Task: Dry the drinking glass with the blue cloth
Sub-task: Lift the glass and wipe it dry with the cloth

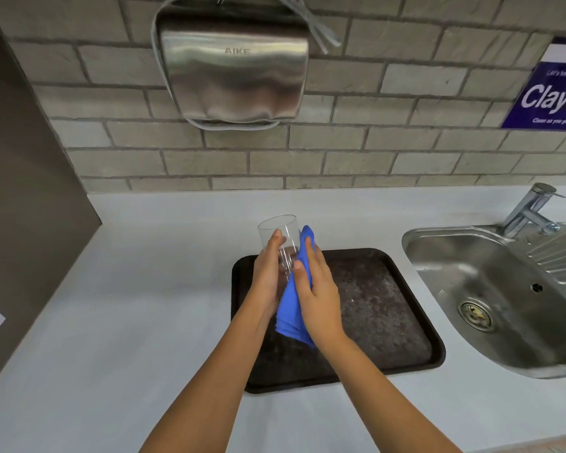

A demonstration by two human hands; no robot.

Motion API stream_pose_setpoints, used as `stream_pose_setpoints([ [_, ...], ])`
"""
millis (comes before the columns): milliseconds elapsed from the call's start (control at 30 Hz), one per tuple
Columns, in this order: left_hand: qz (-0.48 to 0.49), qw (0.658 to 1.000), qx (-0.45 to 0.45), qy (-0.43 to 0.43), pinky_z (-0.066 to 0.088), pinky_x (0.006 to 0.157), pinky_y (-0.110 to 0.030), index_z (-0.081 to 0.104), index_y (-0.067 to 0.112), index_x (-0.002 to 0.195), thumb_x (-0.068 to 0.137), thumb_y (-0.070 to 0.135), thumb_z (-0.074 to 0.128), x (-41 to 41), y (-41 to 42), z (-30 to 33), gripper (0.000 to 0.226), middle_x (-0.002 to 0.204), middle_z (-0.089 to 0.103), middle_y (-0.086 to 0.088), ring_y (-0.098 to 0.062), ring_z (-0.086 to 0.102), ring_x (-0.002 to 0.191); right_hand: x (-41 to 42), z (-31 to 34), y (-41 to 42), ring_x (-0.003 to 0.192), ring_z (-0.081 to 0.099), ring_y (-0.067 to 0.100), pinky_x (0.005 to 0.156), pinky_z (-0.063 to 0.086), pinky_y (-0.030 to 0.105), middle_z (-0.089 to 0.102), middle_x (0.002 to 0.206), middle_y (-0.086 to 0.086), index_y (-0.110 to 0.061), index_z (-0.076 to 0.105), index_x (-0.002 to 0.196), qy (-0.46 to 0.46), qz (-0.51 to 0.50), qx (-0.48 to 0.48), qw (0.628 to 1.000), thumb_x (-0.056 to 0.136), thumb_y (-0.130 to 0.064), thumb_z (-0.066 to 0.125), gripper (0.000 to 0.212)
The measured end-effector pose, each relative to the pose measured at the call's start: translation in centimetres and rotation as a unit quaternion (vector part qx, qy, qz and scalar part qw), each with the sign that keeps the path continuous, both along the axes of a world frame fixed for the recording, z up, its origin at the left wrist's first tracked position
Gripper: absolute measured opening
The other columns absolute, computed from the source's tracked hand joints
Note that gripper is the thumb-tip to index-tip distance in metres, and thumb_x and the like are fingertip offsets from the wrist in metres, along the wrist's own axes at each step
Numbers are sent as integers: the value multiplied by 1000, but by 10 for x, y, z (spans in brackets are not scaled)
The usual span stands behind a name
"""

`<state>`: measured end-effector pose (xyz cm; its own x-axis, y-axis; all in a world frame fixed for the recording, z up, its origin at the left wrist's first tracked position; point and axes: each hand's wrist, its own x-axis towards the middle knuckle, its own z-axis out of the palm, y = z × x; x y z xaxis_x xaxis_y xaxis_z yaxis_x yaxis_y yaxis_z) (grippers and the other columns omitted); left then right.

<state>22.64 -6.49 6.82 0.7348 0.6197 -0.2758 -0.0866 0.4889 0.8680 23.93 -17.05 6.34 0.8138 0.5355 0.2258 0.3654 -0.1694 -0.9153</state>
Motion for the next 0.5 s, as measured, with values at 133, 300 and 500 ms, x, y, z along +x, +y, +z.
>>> stream_pose_setpoints([
  [133, -3, 1000, -12, 22, 58, 57, -21, 67, 21, 115, 91, 57, 56, 7, -1, -8, 44, 88, 81, 1, -11, 78, 76, 0, -10, -7, 111, 4, -44, 82, 18, -15, 11, 159, -18, -42, 16, 150, -32, -1, -32, 999, 101, -43, 37, 53],
  [300, -2, 999, -41, 34, 59, 57, -25, 70, 11, 112, 91, 55, 58, 17, -8, -21, 50, 88, 79, -6, -14, 77, 69, 3, -17, -15, 106, 5, -46, 80, 20, -15, 11, 159, -14, -36, 14, 152, -33, -15, -63, 997, 101, -39, 39, 56],
  [500, 18, 998, -53, 29, 59, 53, -25, 70, 18, 95, 89, 56, 59, 30, -10, -30, 41, 71, 78, -1, -13, 75, 61, 4, -32, -20, 123, 14, -31, 95, 24, -7, 13, 160, -6, -27, 14, 153, -87, -37, -91, 991, 101, -34, 44, 60],
])
